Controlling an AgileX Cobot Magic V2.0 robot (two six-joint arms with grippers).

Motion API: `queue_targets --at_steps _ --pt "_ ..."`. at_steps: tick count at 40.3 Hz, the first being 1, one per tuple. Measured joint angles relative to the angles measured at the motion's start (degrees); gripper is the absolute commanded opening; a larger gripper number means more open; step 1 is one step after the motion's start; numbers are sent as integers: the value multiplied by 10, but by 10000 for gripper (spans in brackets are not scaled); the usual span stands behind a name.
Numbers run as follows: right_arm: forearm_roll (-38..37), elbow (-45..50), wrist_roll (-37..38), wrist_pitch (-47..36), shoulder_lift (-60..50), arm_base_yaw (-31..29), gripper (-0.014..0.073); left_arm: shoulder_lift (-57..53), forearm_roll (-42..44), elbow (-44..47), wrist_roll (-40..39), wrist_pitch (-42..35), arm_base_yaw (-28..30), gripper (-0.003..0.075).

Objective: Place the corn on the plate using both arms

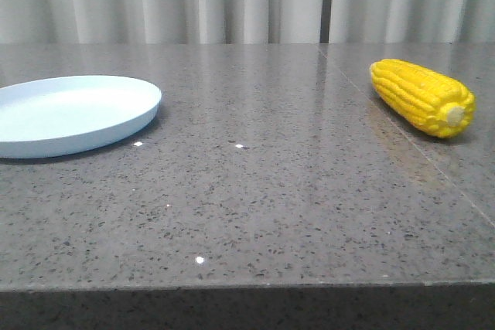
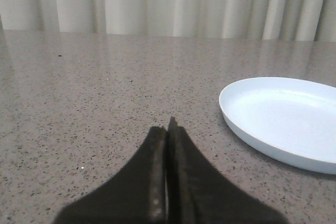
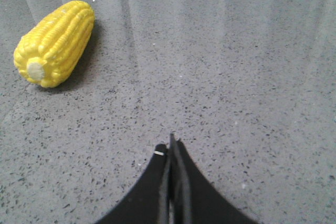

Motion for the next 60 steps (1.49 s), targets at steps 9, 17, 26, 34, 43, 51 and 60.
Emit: queue_targets --at_steps 9,17,26,34,43,51,60 --pt "0 0 0 0 0 0 -112 0 0 0 0 0 0 -20" --pt "0 0 0 0 0 0 -112 0 0 0 0 0 0 -20" --pt "0 0 0 0 0 0 -112 0 0 0 0 0 0 -20" --pt "0 0 0 0 0 0 -112 0 0 0 0 0 0 -20" --pt "0 0 0 0 0 0 -112 0 0 0 0 0 0 -20" --pt "0 0 0 -2 0 0 -112 0 0 0 0 0 0 -20" --pt "3 -8 0 -35 0 0 -111 0 -5 -9 0 -95 0 -20"
